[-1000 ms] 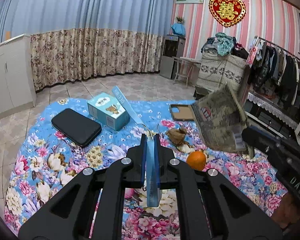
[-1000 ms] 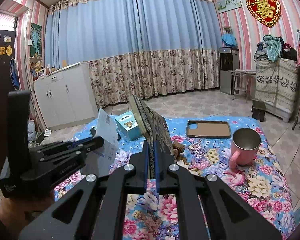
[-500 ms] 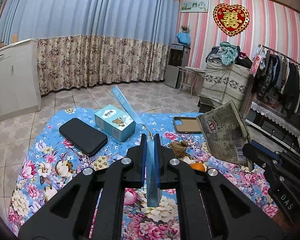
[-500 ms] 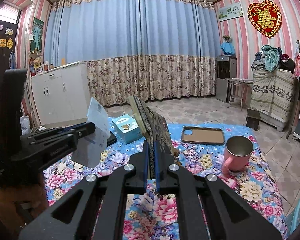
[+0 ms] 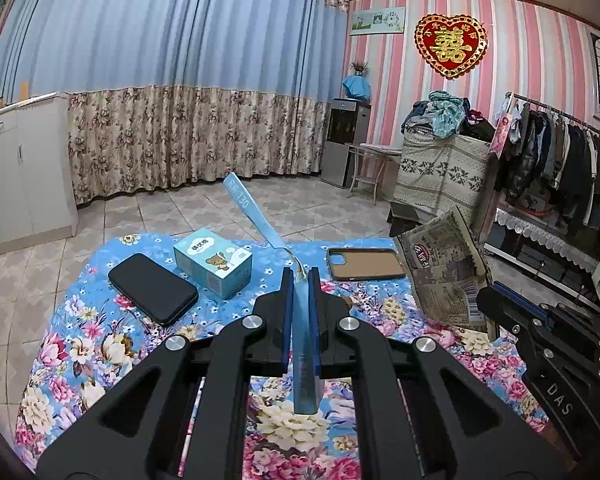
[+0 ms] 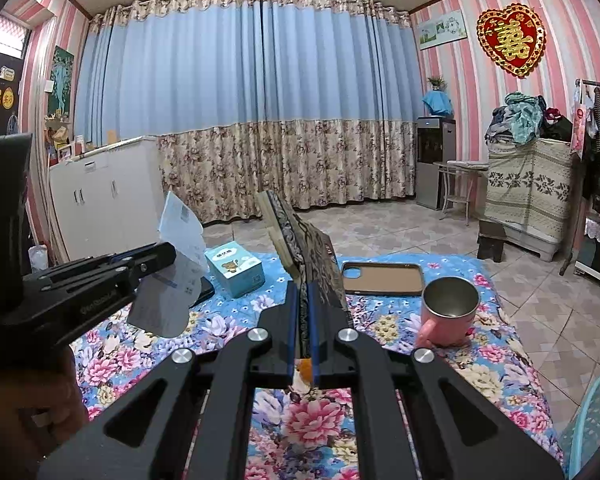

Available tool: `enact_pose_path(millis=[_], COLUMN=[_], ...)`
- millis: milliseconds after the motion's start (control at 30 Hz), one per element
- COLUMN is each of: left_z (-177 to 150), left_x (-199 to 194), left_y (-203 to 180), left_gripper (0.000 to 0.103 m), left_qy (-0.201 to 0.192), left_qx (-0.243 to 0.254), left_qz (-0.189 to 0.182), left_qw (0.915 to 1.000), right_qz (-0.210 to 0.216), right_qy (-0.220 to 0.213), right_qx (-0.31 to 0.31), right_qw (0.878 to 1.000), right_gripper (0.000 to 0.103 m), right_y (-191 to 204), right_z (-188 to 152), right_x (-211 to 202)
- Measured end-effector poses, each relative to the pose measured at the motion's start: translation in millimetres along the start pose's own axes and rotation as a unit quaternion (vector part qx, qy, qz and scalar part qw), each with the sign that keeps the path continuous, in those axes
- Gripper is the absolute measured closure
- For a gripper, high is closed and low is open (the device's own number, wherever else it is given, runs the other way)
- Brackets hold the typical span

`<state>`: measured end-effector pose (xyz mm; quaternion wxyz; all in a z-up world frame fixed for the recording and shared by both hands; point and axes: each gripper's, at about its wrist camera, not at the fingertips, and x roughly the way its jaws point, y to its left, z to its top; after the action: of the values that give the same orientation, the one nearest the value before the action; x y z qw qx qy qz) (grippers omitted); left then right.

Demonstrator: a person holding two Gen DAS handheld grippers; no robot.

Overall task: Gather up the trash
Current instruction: 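Lift the newspaper and comb and carry them toward the wastebasket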

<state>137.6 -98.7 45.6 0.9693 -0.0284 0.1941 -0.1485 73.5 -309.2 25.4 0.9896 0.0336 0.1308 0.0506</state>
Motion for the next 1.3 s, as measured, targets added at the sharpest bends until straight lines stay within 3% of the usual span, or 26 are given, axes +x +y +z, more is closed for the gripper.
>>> enact_pose_path(millis=[600, 1100, 1300], left_z=[6, 14, 14], left_x=[-5, -17, -21], left_y=[-11, -64, -86], left_gripper=[0.097, 0.097, 0.097], left_qy=[-0.011, -0.029, -0.036], left_qx=[0.000, 0.020, 0.031], left_qz=[-0.011, -0.051, -0.069], left_qw=[0.9999, 0.9981, 0.9964], right_qz=[-0.022, -0.050, -0.079], right_qy=[-0.013, -0.032, -0.039], right_qx=[0.006, 0.007, 0.011], right_qw=[1.000, 0.998, 0.996], right_gripper=[0.098, 0.098, 0.098], right_y=[-15, -33, -52], right_z=[5, 12, 13], right_x=[-14, -38, -56])
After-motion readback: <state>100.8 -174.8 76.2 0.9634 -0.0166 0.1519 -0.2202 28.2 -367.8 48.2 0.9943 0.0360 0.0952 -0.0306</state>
